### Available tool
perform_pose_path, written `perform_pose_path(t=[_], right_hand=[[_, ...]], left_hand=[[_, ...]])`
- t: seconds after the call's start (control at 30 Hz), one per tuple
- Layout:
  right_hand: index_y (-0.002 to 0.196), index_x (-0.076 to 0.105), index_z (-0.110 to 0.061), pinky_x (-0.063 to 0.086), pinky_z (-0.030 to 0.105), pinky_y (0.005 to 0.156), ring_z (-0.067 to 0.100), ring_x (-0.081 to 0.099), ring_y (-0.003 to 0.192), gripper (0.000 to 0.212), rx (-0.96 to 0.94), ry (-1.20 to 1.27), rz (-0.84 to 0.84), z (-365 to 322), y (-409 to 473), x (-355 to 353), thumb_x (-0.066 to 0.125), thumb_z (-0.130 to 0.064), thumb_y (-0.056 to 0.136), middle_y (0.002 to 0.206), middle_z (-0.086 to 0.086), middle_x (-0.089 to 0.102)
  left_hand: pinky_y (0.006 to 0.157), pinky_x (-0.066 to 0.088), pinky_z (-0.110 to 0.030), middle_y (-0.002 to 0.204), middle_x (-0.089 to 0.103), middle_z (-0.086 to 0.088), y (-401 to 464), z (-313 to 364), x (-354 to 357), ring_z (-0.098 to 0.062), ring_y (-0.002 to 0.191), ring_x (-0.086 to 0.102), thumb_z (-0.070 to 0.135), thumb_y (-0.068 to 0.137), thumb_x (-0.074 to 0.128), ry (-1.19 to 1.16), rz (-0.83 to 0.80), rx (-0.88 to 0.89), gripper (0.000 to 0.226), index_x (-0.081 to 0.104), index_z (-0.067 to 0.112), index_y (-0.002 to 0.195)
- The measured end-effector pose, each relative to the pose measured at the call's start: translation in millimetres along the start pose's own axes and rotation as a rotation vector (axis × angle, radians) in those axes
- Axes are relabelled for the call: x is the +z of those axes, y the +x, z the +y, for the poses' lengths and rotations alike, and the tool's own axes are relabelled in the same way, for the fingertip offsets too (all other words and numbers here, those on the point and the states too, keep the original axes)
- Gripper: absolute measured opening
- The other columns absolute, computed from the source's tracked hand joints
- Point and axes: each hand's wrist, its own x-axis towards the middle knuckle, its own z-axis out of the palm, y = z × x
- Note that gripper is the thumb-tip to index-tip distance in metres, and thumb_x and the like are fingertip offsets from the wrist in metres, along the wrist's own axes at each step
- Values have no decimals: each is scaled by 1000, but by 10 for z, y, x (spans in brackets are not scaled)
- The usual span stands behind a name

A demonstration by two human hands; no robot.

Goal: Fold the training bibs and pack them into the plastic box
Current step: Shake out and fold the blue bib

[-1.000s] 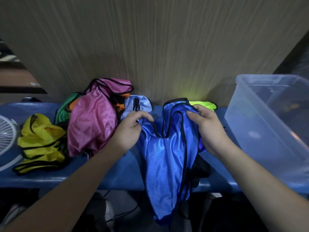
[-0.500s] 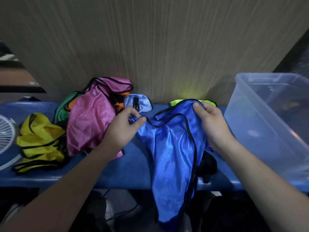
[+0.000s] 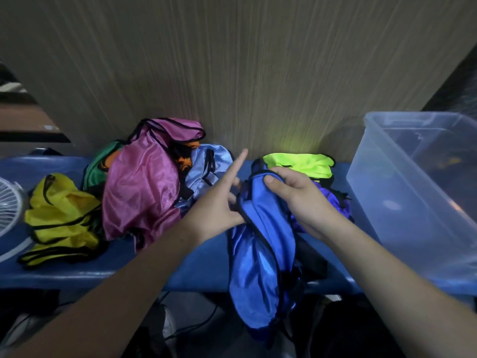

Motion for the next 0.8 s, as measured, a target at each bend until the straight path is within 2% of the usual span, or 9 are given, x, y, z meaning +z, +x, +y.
perform_pose_path(t=[0.07,0.13,0.2,0.3,0.37,0.43,0.5,0.67,0.8], right_hand=[[105,69,-5,51,44,91,22,62,94,17,2,-28,-68,23,-13,41,54,-11,101,99,12,70],[106,68,-2,52,33,86,17,63,91,16,14,-32,-112,32,-28,71,53,-5,101,96,7,70],[109,66,-1,53,30,84,15,63,90,15,23,-43,-122,50,-33,84,57,-7,99,97,6,70],[117,58,-10,54,32,91,13,65,99,34,67,-89,-107,71,-44,65,74,-22,90,108,-2,69],[116,53,-20,52,24,81,8,64,97,46,119,-274,-177,72,-83,41,82,-32,81,104,-14,66],[119,51,-24,52,19,68,6,67,92,54,213,-373,-268,58,-133,42,85,-29,78,104,-14,67],[121,54,-25,55,23,71,6,69,96,60,244,-443,-329,78,-164,72,89,-30,73,110,-10,71],[75,64,-15,41,24,56,5,49,56,17,208,-521,-268,139,-149,161,76,-5,80,58,-14,52],[85,64,-13,50,31,60,9,57,63,15,215,-421,-182,98,-121,159,60,1,83,71,0,61]], left_hand=[[75,51,-22,103,57,28,25,-18,14,-2,73,58,15,79,80,173,67,80,89,35,47,148],[82,51,-29,107,63,21,32,-15,7,-6,92,63,28,78,77,391,137,86,52,57,41,125],[79,51,-35,94,66,14,39,3,-10,-11,89,64,39,79,69,502,200,33,27,64,30,104],[73,55,-42,80,71,7,61,1,-94,-13,77,68,44,77,59,319,316,-66,26,71,26,92],[71,56,-44,76,71,3,89,-2,-180,-16,73,68,38,79,58,180,407,-94,21,70,23,87],[66,56,-38,71,69,3,102,23,-256,-16,67,66,27,84,60,68,516,-112,12,67,19,81],[61,47,-31,65,61,4,105,48,-320,-12,60,57,20,88,60,-35,611,-126,13,64,13,77],[57,38,-30,64,52,-1,124,11,-420,-13,58,48,17,89,60,-119,685,-161,18,59,0,82],[63,50,-31,74,68,4,71,10,-450,-14,67,64,17,91,61,-50,635,-143,9,69,17,87]])
